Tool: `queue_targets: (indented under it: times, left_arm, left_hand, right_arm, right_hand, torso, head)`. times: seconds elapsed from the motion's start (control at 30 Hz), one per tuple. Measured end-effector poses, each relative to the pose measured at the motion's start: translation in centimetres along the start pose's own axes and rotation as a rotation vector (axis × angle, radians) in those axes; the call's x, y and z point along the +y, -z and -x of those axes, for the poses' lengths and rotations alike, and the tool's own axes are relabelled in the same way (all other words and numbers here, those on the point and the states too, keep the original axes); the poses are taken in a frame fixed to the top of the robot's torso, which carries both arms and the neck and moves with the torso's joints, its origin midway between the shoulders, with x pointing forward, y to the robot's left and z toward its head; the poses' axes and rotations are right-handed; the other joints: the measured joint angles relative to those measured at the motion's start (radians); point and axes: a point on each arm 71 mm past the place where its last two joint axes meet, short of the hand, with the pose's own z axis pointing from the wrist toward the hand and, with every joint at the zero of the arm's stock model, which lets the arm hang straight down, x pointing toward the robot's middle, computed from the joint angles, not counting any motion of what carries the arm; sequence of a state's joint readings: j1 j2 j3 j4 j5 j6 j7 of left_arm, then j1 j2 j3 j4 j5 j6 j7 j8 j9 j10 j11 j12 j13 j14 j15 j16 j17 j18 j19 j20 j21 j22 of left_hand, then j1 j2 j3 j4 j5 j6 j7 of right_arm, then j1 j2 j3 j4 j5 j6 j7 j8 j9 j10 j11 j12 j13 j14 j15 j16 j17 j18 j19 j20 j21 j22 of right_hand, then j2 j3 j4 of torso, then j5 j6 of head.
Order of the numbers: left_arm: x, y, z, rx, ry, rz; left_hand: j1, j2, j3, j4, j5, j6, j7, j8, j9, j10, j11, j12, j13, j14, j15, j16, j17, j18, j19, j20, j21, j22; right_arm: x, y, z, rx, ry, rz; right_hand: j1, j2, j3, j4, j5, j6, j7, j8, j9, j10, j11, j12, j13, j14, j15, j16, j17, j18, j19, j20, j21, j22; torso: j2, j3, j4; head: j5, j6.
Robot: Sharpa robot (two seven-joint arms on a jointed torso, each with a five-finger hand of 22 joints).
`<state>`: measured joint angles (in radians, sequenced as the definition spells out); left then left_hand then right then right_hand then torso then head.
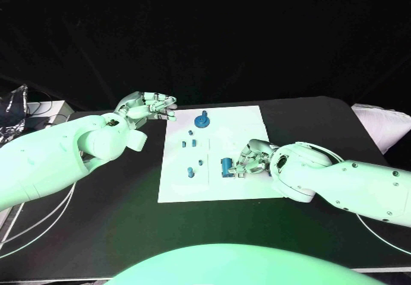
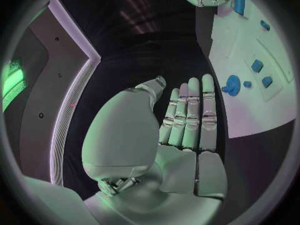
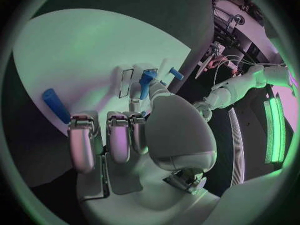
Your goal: Assemble the parts on the task board
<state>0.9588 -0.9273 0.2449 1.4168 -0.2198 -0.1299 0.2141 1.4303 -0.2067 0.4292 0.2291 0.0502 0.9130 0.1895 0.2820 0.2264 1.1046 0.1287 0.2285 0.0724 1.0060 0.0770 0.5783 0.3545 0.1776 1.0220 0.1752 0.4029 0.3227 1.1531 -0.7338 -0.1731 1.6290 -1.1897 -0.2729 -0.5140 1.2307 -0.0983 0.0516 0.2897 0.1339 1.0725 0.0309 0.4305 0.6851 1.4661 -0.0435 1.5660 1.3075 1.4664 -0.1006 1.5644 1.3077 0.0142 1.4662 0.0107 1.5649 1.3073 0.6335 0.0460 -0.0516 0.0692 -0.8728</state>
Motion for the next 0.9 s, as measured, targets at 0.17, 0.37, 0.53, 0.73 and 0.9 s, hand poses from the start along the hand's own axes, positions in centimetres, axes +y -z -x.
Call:
queue_targets:
  times: [0.17,0.37,0.53,0.73,0.9]
  left_arm:
    - [0.0,0.0,0.0,-0.001,0.000,0.001]
    - [0.0,0.0,0.0,-0.001,0.000,0.001]
    - [0.0,0.0,0.0,-0.001,0.000,0.002]
    - [0.1,-0.1,0.0,-0.001,0.001,0.003]
    - [0.1,-0.2,-0.2,0.003,0.003,0.003]
  left_hand:
    - [0.000,0.000,0.000,0.000,0.000,0.000,0.000,0.000,0.000,0.000,0.000,0.000,0.000,0.000,0.000,0.000,0.000,0.000,0.000,0.000,0.000,0.000]
    - [0.000,0.000,0.000,0.006,0.000,0.000,0.000,0.000,0.000,0.000,0.000,0.000,0.000,0.000,0.000,0.000,0.001,0.000,0.000,0.000,0.000,-0.001]
    - [0.000,0.000,0.000,0.006,0.000,0.000,0.000,0.000,0.000,0.000,0.000,0.000,0.000,0.000,0.000,0.000,0.001,0.000,0.000,0.000,0.000,-0.001]
    - [0.000,0.000,0.000,0.006,0.000,0.000,0.000,0.000,0.000,0.000,0.000,0.000,0.000,0.000,0.000,0.000,0.001,0.000,0.000,0.000,0.000,-0.001]
    - [0.000,0.000,0.000,0.006,0.000,0.000,0.000,0.000,0.000,0.000,0.000,0.000,0.000,0.000,0.000,-0.004,0.002,0.000,0.000,0.000,0.000,-0.001]
  right_arm:
    - [-0.7,0.6,0.3,-0.007,-0.031,-0.005]
    - [-2.2,1.7,2.0,-0.029,-0.087,-0.020]
    - [-4.5,2.4,4.3,-0.060,-0.096,-0.065]
    - [-7.2,3.1,5.7,-0.047,-0.054,-0.125]
    - [-8.5,3.3,6.1,-0.032,-0.004,-0.160]
  right_hand:
    - [-0.012,-0.012,0.008,0.003,0.002,-0.061,0.033,-0.067,-0.034,0.000,0.025,0.000,0.000,0.000,0.019,0.000,0.000,0.000,0.000,0.008,0.000,0.001]
    - [-0.012,-0.012,0.021,-0.001,0.002,-0.064,0.036,-0.087,-0.048,0.000,0.032,0.000,0.000,0.000,0.026,0.000,0.000,0.000,0.000,0.015,0.000,0.001]
    - [-0.012,-0.013,0.029,-0.001,0.002,-0.064,0.036,-0.094,-0.056,0.000,0.032,0.000,0.000,0.000,0.026,0.000,0.000,0.000,0.000,0.015,0.000,0.001]
    - [0.004,-0.020,0.038,0.000,0.002,-0.035,0.035,-0.094,-0.056,0.000,0.033,0.000,0.000,0.000,0.026,0.000,0.000,0.000,0.000,0.015,0.000,0.001]
    - [0.004,-0.021,0.038,0.000,-0.006,-0.035,0.035,-0.094,-0.054,0.000,0.033,0.000,0.000,0.000,0.026,0.000,0.000,0.000,0.000,0.015,0.000,0.001]
  torso:
    - [0.000,-0.0003,0.0004]
    - [-0.002,-0.0006,-0.0012]
    - [-0.003,-0.0007,-0.0035]
    - [-0.005,-0.0001,-0.0080]
    - [-0.006,0.0003,-0.0106]
  head:
    - [-0.002,0.000]
    - [-0.006,0.000]
    - [-0.011,0.000]
    - [-0.018,0.000]
    - [-0.028,0.000]
